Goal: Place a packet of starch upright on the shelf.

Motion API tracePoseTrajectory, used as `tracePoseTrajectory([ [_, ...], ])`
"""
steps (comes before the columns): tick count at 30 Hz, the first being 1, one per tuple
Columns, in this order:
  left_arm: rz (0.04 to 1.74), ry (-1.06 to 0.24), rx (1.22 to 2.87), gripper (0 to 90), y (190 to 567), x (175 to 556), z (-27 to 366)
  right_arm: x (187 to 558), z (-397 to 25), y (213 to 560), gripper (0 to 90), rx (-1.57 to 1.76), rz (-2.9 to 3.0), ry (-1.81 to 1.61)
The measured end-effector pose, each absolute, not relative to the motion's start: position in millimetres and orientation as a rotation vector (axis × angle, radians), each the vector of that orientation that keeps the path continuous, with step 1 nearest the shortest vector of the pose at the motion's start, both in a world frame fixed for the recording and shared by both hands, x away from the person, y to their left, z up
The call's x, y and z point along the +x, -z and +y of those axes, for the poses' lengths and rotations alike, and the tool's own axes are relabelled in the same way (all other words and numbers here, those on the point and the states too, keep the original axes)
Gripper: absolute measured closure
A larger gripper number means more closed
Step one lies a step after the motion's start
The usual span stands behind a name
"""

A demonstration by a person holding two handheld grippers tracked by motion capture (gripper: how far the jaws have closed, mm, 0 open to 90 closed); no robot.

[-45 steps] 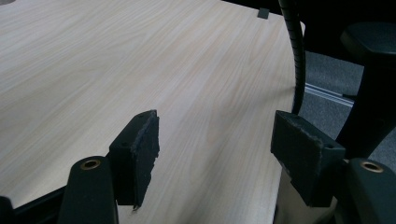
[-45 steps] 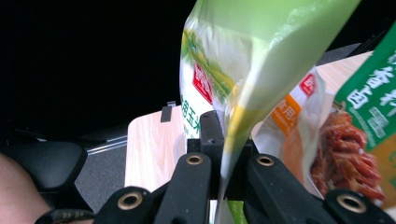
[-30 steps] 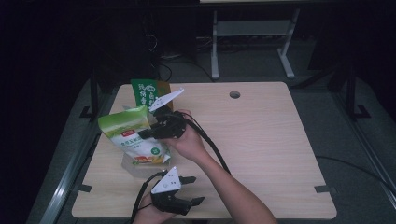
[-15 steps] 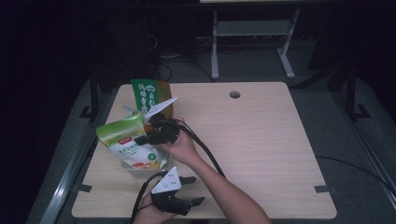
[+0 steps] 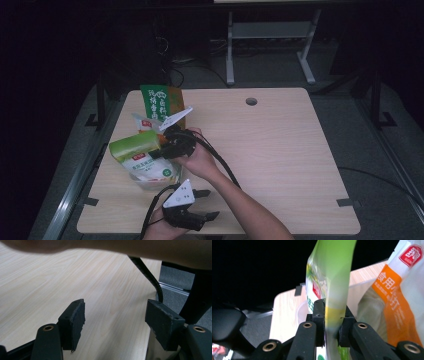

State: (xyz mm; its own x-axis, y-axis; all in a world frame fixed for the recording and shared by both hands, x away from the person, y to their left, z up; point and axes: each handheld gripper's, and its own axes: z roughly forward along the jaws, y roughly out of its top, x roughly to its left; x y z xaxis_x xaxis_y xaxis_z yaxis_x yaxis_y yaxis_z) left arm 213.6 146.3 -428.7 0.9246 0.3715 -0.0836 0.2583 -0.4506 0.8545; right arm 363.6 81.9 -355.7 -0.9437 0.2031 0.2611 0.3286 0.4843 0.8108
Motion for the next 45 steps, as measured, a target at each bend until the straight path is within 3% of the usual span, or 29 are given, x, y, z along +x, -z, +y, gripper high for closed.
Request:
tracePoseTrajectory([
  [11,0.474,-0.126,2.065,32.1,430.4,213.0,144.7,360.4,71.9,364.5,86.0,-0.464,-2.635,1.388],
  [19,0.483,-0.126,2.071,31.8,431.8,214.7,144.7,361.8,64.5,364.5,81.0,-0.482,-2.608,1.404],
  [25,0.491,-0.134,2.082,31.6,433.9,217.1,144.4,361.2,64.5,365.6,87.4,-0.466,-2.618,1.368],
  [45,0.525,-0.158,2.099,29.1,435.2,230.5,147.1,364.7,17.7,353.6,62.8,-0.533,-2.563,1.427],
])
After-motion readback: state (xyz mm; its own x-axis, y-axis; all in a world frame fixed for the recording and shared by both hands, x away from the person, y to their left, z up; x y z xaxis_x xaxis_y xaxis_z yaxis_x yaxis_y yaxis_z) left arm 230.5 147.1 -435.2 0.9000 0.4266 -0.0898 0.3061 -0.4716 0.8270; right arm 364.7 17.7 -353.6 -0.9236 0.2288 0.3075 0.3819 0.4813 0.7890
